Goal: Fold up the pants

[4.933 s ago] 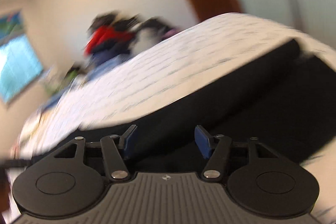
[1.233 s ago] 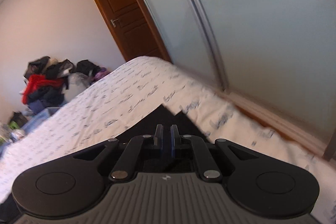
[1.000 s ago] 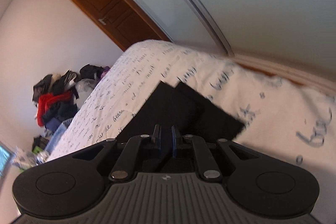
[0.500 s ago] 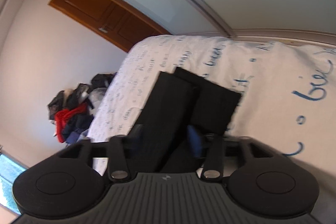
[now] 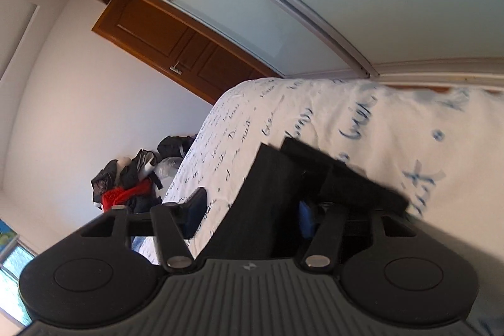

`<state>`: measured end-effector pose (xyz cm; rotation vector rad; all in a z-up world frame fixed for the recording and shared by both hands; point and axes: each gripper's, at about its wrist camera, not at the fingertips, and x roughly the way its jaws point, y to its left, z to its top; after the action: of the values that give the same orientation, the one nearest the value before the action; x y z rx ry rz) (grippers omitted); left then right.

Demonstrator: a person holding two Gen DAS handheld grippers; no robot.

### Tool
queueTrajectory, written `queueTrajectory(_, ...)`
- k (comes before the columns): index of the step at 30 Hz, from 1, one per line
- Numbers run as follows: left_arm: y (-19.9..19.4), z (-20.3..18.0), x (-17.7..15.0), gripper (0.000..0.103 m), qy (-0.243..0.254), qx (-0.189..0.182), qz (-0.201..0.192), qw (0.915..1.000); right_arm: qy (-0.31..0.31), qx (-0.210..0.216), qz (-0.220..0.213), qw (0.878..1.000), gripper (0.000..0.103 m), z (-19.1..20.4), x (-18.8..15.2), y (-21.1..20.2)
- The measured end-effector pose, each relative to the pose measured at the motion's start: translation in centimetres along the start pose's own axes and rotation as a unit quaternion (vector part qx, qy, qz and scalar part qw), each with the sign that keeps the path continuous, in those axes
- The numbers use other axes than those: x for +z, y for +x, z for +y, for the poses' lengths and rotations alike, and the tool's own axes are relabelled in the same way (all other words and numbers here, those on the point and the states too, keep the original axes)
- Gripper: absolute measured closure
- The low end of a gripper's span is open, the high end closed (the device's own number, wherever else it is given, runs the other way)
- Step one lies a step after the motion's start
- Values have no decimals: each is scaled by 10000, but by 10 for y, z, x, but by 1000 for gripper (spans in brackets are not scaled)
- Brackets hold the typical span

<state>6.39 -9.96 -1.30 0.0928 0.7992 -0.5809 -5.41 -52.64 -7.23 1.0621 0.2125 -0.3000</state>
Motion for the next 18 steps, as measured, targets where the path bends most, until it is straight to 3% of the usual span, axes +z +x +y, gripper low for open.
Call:
queueTrajectory(2, 0, 1, 0, 84, -29, 13, -23, 10000, -76, -310, 70, 9995, 97, 3, 5, 8)
queueTrajectory(5, 1, 3, 1, 84, -92, 33, -58, 9999, -462, -405, 64, 9981, 98, 15, 11, 14)
queueTrajectory(7, 1, 4, 2, 84, -152, 42, -92, 9998, -1162, -483, 53, 9920, 98, 41, 14, 16)
queueTrajectory(12, -4, 4, 4, 84, -301, 175, -338, 9988, -2991, -480, -23, 9530, 98, 130, 21, 28)
queueTrajectory(16, -13, 4, 6, 84, -375, 243, -644, 9969, -3500, -9, -421, 9358, 98, 177, 23, 16)
queueTrajectory(18, -14, 2, 5, 84, -252, 206, -639, 9974, -3645, -24, -716, 9284, 98, 183, 21, 1)
